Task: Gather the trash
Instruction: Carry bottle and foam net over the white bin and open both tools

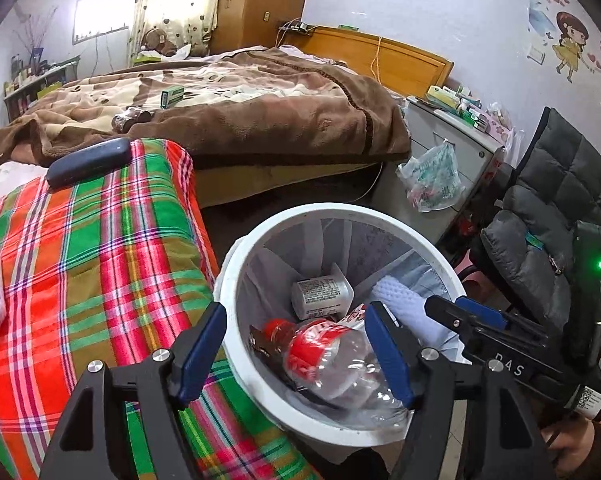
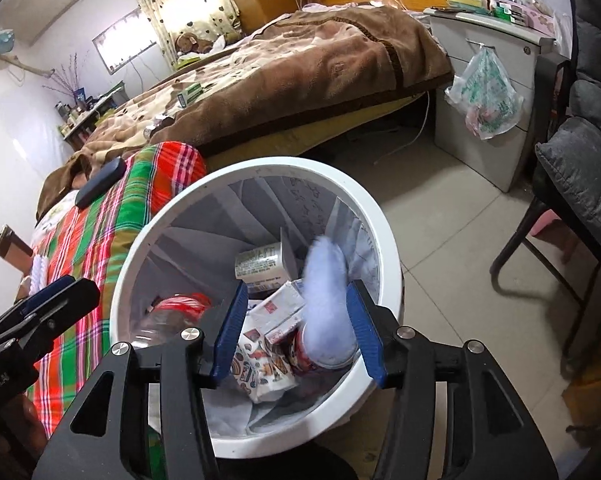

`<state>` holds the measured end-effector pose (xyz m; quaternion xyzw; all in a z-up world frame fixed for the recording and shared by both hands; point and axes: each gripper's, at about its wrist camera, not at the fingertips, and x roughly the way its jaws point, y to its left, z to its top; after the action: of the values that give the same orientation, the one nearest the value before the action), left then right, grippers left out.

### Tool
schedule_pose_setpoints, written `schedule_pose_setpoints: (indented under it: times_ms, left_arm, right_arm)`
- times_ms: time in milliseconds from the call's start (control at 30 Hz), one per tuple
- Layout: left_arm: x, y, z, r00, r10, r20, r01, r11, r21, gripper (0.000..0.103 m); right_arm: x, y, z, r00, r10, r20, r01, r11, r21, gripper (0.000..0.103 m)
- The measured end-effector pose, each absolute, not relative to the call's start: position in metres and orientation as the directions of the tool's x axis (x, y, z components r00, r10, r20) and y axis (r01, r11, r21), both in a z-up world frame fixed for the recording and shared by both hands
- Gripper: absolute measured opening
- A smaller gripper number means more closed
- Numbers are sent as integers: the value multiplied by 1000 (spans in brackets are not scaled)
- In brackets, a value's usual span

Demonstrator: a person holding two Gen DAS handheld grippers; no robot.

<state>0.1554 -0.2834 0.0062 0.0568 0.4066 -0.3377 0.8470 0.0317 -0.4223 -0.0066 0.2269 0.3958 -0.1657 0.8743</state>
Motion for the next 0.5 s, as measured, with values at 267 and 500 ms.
schedule_pose_setpoints:
  times_ms: [267, 500]
  left_arm:
    - [150, -266, 19, 462, -538, -705, 608, 771, -190, 71]
    - [141, -238, 28, 490, -542, -683, 588, 784, -200, 71]
  right_arm:
    - [30, -416, -1, 647, -120, -753, 469, 841, 269, 53]
    - [32, -401, 6, 671, -106, -734, 436, 857, 276, 53]
